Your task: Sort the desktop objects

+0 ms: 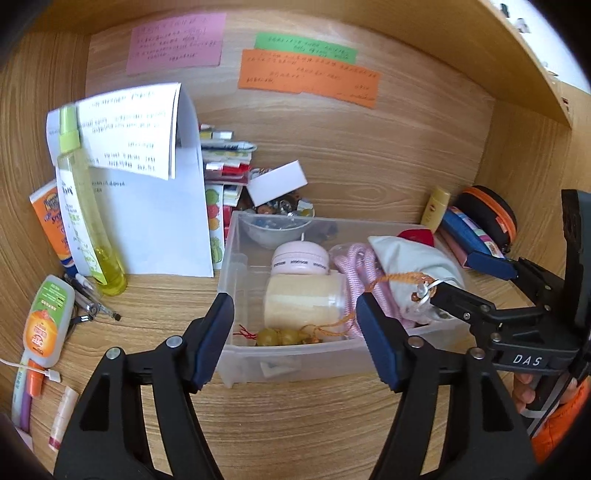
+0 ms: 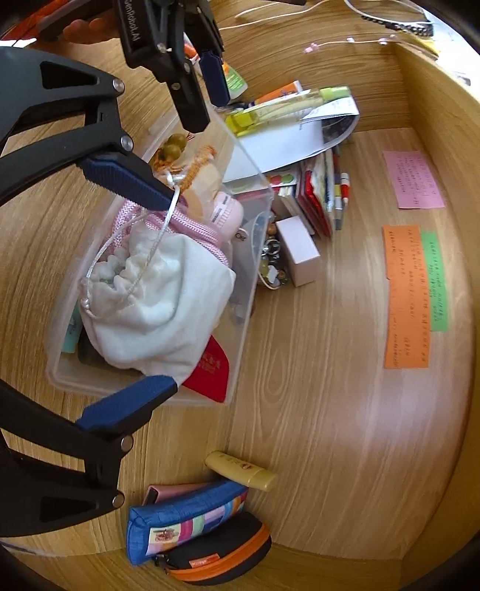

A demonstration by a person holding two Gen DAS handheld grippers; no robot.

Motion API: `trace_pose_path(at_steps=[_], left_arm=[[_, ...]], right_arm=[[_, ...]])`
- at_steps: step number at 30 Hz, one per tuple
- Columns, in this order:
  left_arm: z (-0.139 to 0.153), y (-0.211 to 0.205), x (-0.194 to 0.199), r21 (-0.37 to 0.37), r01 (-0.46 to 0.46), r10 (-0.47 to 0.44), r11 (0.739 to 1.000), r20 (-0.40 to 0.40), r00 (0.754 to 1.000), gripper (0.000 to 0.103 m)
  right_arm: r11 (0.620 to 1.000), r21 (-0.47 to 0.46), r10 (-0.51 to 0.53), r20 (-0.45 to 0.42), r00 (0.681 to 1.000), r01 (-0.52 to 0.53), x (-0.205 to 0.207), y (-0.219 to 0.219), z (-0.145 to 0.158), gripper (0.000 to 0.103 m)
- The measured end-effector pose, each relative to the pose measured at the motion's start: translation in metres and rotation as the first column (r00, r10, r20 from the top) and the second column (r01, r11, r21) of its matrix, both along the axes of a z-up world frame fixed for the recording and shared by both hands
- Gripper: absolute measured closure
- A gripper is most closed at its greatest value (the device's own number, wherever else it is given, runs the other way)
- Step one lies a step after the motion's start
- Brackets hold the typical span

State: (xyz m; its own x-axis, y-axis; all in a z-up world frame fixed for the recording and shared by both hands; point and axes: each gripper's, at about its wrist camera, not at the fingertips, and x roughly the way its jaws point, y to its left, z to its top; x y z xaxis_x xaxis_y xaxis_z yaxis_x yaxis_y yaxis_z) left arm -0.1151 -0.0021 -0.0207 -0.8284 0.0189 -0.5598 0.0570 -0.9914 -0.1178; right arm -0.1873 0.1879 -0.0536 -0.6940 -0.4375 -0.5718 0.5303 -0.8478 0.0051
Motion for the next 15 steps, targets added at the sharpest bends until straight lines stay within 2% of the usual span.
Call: trace_pose_path(at_steps=[2,7,15], left_arm=[[0.005,0.004,0.005,-0.013,0.002,-0.002,1.0,-0.014,1.0,0.028],[0.014,0.014,0.014,-0.053,0.012,-0.014,0.999,-0.032,0.999,0.026],[0.02,0.02,0.024,-0.055,0.019,-0.021,0.998,-0.037,0.999,0.025]], right_arm=[[1.0,-0.01,-0.004,0.0,1.0,0.004,0.003,0.004,0.004,0.01],[1.0,-0.027,-0.002,-0.009,1.0,0.002,0.013,0.013,0.009,0.001],[1.0,-0.014,-0.023,-0.018,1.0,0.023,0.026,0.028,0.011,0.001]])
